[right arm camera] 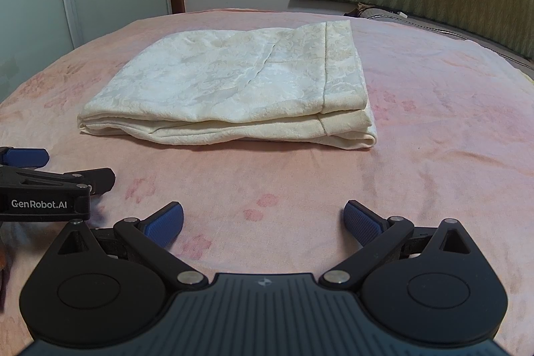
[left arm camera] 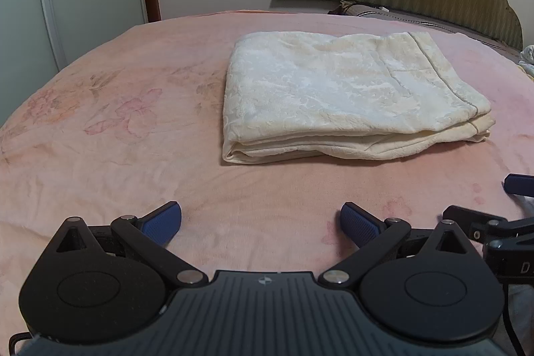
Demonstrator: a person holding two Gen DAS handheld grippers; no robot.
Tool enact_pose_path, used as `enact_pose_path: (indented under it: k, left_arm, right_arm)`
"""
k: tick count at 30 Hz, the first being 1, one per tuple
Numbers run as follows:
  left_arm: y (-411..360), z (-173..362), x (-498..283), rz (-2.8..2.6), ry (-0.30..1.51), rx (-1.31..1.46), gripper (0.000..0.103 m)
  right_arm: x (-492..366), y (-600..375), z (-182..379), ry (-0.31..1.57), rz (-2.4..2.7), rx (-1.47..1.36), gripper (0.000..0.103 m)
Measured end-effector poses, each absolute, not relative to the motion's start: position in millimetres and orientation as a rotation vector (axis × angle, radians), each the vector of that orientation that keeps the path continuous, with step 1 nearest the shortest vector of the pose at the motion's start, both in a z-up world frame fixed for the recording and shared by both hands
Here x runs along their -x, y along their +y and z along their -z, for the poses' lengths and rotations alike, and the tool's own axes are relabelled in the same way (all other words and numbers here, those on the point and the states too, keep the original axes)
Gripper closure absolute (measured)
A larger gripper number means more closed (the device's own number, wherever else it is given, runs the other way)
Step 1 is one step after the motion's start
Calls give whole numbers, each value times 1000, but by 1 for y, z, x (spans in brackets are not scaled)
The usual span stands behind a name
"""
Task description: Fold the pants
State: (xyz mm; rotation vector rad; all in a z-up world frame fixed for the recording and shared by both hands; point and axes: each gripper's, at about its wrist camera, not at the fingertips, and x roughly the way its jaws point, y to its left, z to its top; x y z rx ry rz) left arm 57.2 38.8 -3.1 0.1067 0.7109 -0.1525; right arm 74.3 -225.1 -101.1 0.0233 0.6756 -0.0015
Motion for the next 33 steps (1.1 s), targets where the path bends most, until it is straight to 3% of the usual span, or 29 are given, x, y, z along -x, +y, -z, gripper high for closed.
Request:
enact_pose_path:
  k: [26, 33]
  left_arm:
    - [37, -4, -62, 155, 748, -109, 1]
    - [50, -27, -49, 99, 575, -115, 1]
  right_arm:
    - [-77, -220, 99, 686, -11, 6, 0]
    - [-72, -212, 90, 661, -57, 29, 0]
